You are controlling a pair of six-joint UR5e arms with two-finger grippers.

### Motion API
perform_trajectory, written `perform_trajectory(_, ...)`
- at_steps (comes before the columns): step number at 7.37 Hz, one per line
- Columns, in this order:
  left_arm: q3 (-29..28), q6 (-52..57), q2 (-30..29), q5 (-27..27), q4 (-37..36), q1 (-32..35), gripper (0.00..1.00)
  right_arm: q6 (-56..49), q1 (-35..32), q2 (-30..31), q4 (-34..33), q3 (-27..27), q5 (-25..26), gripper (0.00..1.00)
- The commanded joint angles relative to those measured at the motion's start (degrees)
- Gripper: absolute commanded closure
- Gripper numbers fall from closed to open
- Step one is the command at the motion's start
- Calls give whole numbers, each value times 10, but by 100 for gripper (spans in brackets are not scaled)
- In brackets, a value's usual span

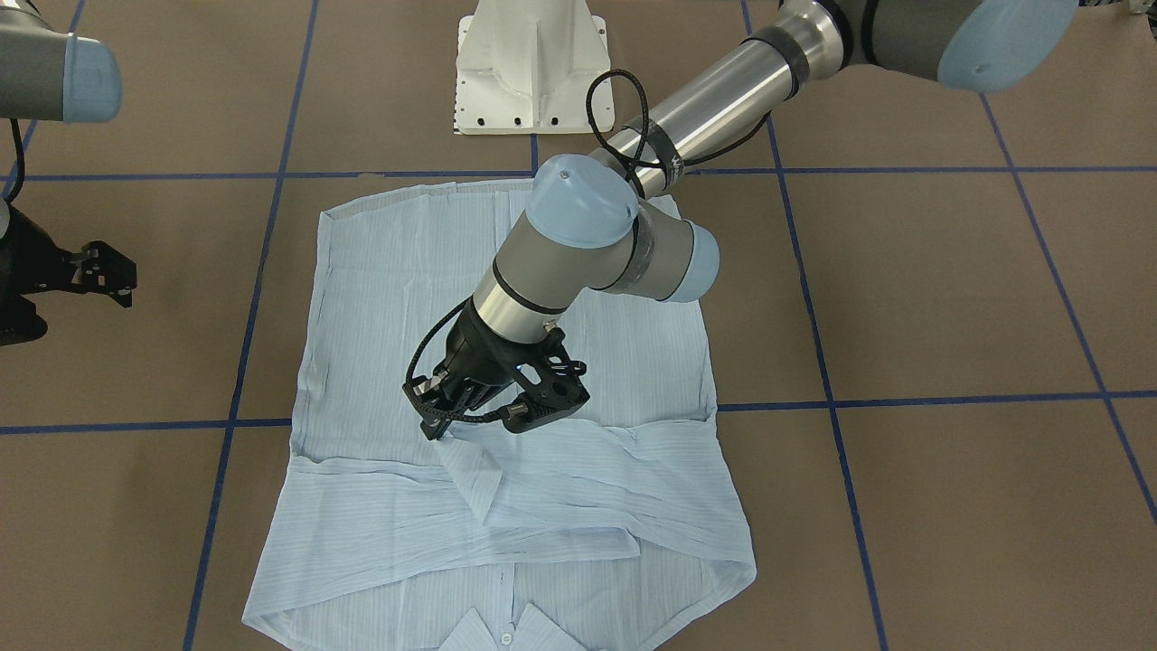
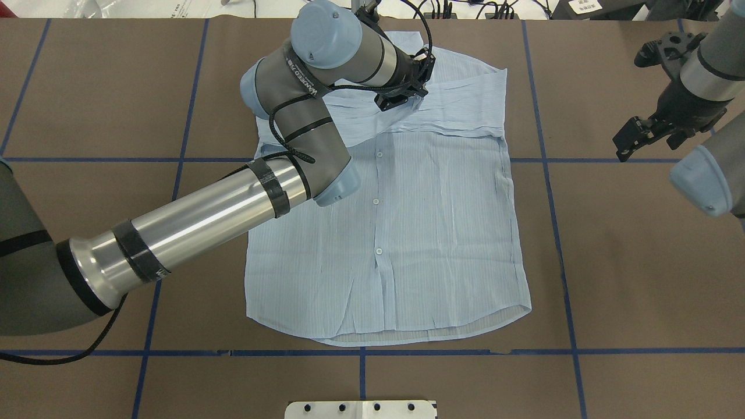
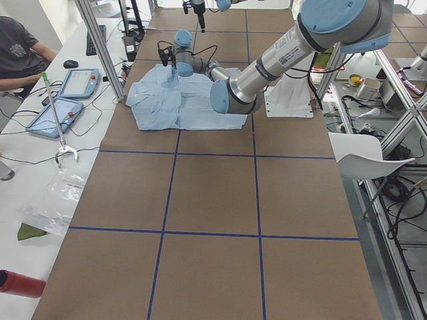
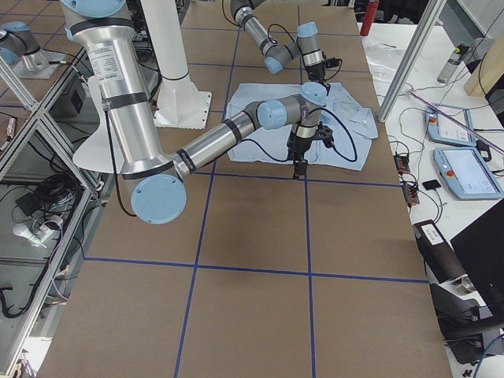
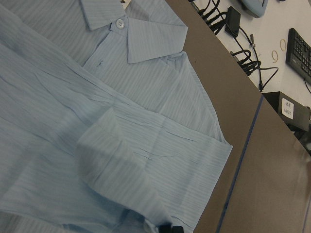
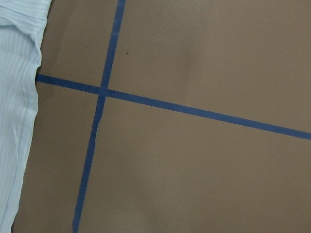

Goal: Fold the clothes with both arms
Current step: 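Lower the sleeve onto the chest and open the left gripper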

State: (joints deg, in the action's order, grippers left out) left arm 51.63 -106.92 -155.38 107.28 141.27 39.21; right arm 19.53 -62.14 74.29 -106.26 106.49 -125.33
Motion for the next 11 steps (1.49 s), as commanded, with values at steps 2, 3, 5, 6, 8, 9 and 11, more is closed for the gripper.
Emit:
perform_trajectory(2, -5, 9, -11, -15, 3, -22, 54, -4, 0, 1, 1, -4, 1, 0)
perform_trajectory(3, -2, 16, -44, -34, 3, -46, 1, -6, -2, 0, 1, -4, 1, 0)
perform_trajectory(5, 2, 35, -42, -43, 5, -51, 0, -6, -2, -2, 1, -1, 1, 0)
perform_trajectory(6, 3, 45, -20, -43, 5, -50, 0, -5, -2, -2, 1, 2, 0, 0)
perform_trajectory(8, 12, 50, -5, -43, 5, -50, 0, -2, -2, 1, 1, 4, -3, 0)
perform_trajectory(9, 13, 53, -4, -42, 3, -49, 0, 0, -2, 1, 3, 4, -22, 0)
perform_trajectory(11, 81, 71, 61, -35, -5, -47, 0, 21, -1, 2, 31, 6, -51, 0)
